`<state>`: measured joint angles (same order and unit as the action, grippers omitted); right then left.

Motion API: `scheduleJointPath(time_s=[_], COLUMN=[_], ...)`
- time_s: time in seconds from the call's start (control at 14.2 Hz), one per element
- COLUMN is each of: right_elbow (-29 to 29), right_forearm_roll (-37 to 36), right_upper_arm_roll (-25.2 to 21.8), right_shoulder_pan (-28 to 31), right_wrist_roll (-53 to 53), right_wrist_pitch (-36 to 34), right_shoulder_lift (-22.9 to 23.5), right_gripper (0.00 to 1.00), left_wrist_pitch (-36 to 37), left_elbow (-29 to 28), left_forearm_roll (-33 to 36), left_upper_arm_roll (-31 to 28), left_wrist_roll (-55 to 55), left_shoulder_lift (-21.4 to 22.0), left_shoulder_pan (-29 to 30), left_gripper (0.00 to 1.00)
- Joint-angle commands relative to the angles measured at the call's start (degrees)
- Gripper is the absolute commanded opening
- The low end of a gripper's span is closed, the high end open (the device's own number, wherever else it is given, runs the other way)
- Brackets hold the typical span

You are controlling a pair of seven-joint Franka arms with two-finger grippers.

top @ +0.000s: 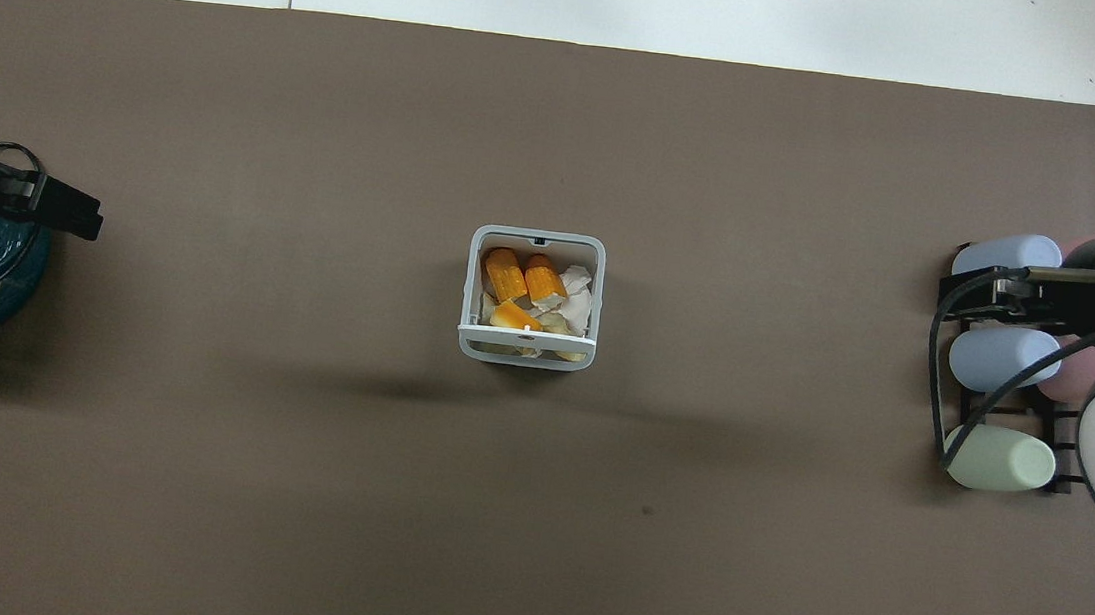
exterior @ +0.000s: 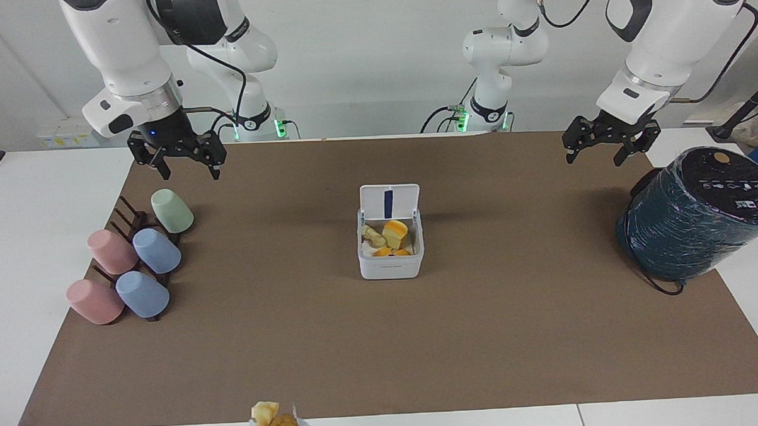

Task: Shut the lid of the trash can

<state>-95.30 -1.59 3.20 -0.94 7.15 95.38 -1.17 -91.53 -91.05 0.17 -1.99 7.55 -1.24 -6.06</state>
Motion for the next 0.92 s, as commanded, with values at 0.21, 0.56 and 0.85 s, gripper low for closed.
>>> scheduleJointPath(time_s=[0.21,0.56,0.85], right_elbow=[-1.6,-1.6,-1.6], right_forearm_roll=[0.7,0.7,0.7], right_upper_arm_roll=[0.3,0.3,0.3], right_shoulder_pan=[0.8,0.8,0.8], right_wrist_roll=[-1.6,-1.6,-1.6], right_wrist_pitch=[0.9,0.9,0.9], right_shoulder_lift=[-1.3,-1.3,-1.3], right_gripper=[1.0,1.0,1.0], left_wrist_pitch=[-1.0,-2.9,-9.5], left_elbow=[-2.8,-10.4,-18.4], left_forearm_roll=[-0.6,-0.7,-4.5], left_upper_arm_roll=[-0.2,-0.2,-0.1], left_wrist_roll=[-3.3,-20.7,-34.2], left_shoulder_lift=[2.1,6.1,9.9], left_shoulder_pan=[-6.0,-19.1,-29.3], left_gripper=[1.0,0.97,0.25])
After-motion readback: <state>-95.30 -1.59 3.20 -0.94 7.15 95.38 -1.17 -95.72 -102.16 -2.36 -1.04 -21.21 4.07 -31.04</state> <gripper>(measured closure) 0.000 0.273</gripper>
